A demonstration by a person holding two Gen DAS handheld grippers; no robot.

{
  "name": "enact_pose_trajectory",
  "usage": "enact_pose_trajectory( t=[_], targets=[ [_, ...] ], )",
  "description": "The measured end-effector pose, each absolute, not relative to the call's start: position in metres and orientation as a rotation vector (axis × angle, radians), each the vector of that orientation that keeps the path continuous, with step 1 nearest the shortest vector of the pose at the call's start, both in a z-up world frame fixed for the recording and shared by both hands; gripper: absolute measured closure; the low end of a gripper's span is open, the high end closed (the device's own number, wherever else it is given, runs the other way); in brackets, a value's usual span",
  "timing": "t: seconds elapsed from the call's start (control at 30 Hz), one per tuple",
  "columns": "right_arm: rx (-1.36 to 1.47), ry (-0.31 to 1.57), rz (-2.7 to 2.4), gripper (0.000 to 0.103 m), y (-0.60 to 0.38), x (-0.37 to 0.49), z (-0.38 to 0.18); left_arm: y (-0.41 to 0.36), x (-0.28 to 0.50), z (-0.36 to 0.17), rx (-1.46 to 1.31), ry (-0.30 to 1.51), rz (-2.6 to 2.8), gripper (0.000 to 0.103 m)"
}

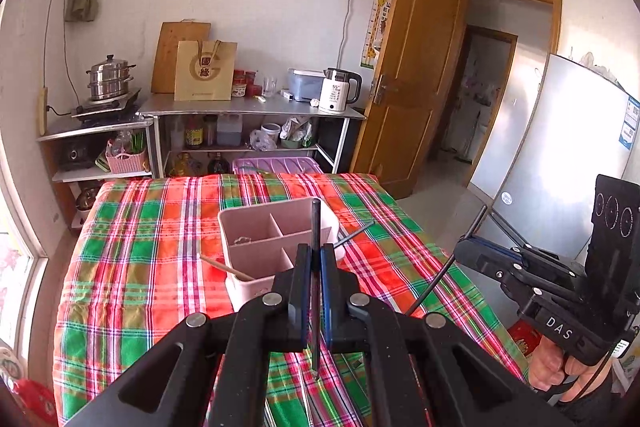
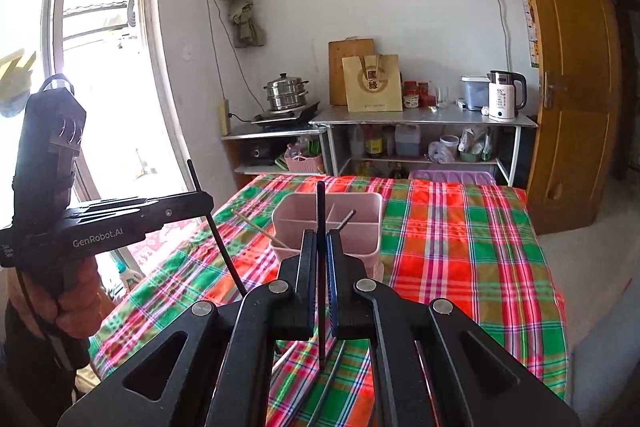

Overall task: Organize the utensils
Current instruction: 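Carry the dark chopstick over the pink basket and release it with left gripper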

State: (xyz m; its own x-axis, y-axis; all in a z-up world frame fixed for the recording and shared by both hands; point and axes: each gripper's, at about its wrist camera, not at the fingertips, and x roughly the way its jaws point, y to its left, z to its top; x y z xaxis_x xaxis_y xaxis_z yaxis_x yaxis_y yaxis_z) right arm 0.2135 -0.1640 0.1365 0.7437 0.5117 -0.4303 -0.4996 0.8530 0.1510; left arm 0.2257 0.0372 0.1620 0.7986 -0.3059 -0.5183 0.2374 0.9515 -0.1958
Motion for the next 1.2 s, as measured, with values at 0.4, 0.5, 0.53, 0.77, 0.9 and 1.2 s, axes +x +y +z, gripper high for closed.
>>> enact_pose_trajectory(
  t=[0.4,0.5,0.53,0.77,0.9,1.2],
  targets=[
    [0.068,0.399,0.574,0.099,-0.136,0.259,0.182,0.059,0.273,0.234,-0.125,0.467,-0.249,0.099],
    [0.090,0.384,0.568,0.099,-0.133,0.272,0.187,0.065,0.286,0.236,-0.133,0.465,-0.242,0.099],
    [0.098,0.382,0.565,0.099,-0.131,0.277,0.188,0.067,0.293,0.235,-0.127,0.460,-0.230,0.099],
    [0.112,0.389,0.542,0.099,-0.119,0.306,0.173,0.083,0.332,0.197,-0.150,0.481,-0.196,0.099],
    [0.104,0.437,0.537,0.099,-0.111,0.320,0.151,0.083,0.345,0.166,-0.159,0.517,-0.196,0.099],
    [0.056,0.573,0.527,0.099,-0.097,0.336,0.103,0.081,0.362,0.102,-0.170,0.632,-0.195,0.099]
  ],
)
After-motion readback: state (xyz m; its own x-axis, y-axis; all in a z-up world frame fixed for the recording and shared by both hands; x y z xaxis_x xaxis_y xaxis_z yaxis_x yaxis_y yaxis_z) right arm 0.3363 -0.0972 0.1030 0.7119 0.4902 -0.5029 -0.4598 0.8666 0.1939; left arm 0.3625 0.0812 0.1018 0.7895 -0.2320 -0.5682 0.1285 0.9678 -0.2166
